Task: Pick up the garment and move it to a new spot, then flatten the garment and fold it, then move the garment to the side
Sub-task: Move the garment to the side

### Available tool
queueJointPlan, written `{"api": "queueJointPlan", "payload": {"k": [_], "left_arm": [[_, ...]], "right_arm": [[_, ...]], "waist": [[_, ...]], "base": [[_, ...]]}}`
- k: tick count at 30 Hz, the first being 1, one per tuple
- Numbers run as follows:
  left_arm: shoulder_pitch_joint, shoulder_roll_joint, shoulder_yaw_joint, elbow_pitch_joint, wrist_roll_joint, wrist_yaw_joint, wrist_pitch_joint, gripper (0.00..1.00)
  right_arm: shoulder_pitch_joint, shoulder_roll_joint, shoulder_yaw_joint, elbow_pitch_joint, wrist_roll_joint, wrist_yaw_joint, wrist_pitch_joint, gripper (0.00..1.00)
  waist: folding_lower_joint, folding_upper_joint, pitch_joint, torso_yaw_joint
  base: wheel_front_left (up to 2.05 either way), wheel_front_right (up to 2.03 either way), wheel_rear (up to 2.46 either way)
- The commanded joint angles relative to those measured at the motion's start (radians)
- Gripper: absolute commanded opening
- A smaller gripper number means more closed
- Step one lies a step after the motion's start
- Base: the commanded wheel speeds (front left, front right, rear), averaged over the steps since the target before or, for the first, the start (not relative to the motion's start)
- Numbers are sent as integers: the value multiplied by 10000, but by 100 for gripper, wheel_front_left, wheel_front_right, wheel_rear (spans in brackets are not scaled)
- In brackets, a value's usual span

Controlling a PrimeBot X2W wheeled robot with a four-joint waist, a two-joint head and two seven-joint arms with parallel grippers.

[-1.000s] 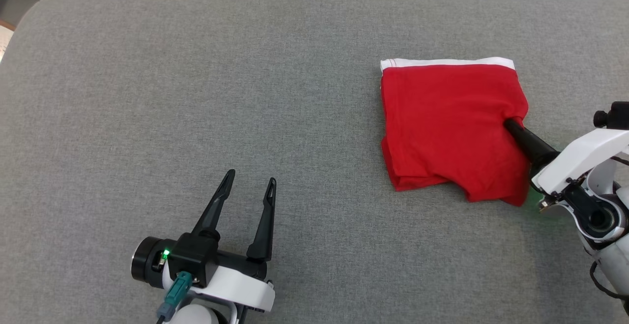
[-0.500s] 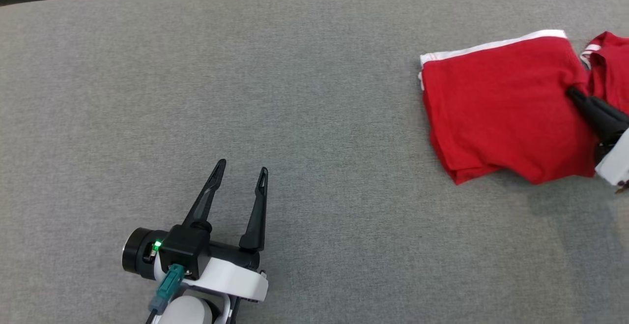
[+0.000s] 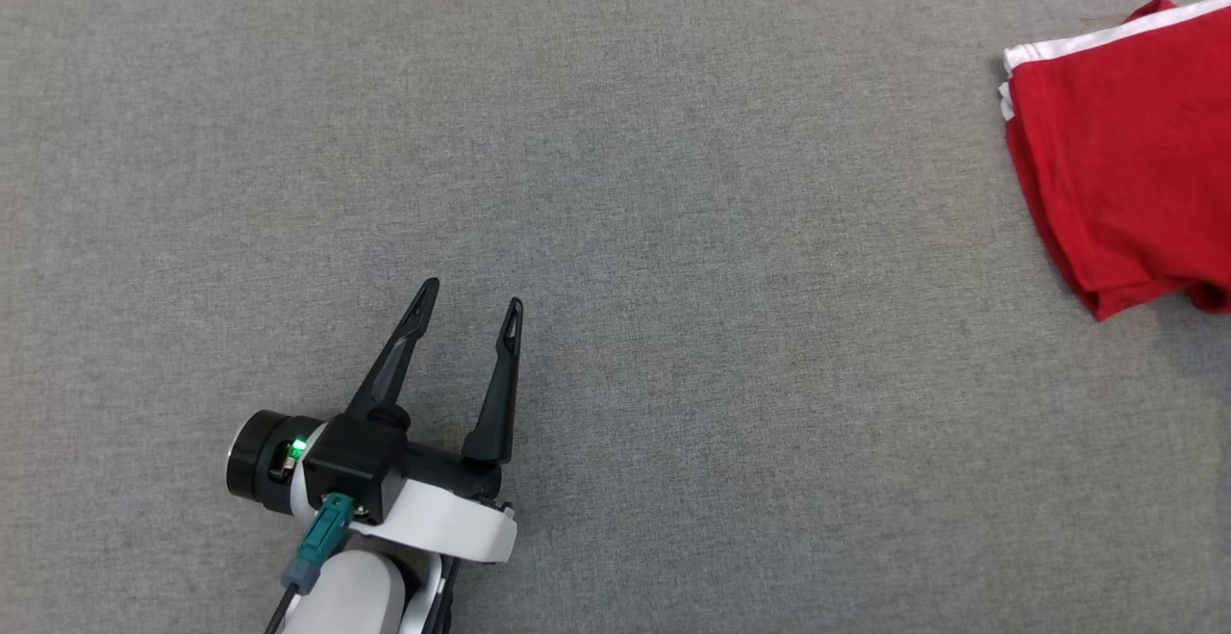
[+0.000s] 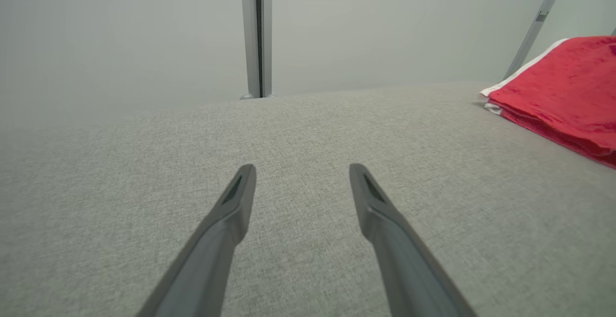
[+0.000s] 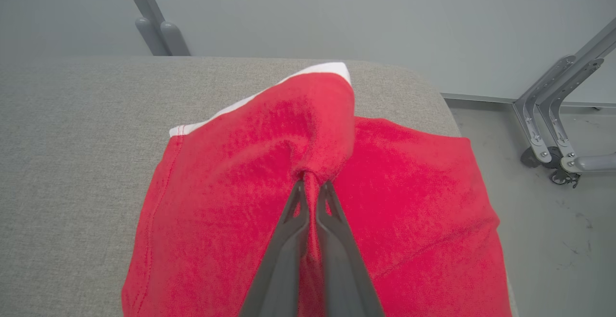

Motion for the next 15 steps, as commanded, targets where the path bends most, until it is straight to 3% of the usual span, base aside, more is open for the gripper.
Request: {"api": "queueJointPlan", "payload": {"k": [1, 6, 15], "left_arm": [[-231, 41, 66, -51, 84, -68, -10, 100], [-300, 41, 186, -173, 208, -209, -10, 100], [-461, 41, 306, -336, 454, -379, -10, 100]], "right_arm": [[-130, -55, -17, 27, -63, -4, -70, 0], [-347, -472, -17, 587, -280, -4, -168, 0], [-521, -667, -179, 1479, -437, -4, -475, 0]], "waist": [[0, 0, 100, 5], [0, 0, 392, 37], [0, 0, 750, 38]], "base": [[0, 0, 0], [0, 0, 0], [0, 0, 0]]}}
